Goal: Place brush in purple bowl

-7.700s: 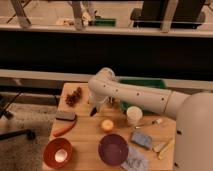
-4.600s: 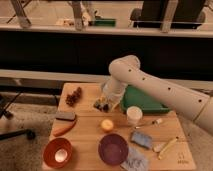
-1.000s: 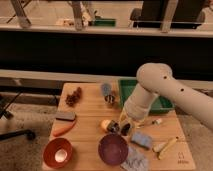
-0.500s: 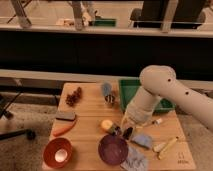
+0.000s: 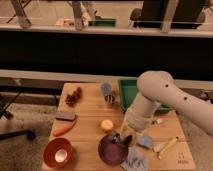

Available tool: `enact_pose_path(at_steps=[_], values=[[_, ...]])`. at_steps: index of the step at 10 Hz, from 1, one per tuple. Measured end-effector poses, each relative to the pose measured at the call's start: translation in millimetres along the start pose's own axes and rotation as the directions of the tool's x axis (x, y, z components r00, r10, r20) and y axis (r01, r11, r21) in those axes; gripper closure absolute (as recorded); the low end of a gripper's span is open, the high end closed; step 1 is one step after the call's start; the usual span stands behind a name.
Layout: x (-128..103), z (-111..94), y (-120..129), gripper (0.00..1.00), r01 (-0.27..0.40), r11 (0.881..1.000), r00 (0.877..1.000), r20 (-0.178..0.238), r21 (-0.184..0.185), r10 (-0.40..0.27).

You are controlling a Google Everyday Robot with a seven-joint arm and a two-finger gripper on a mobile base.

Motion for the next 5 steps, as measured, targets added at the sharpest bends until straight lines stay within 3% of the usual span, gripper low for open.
enact_pose_path(at_steps=[5], values=[[-13,17,11,1.00,-0.002,0.999,1.000,0.028,-0.039,0.003]])
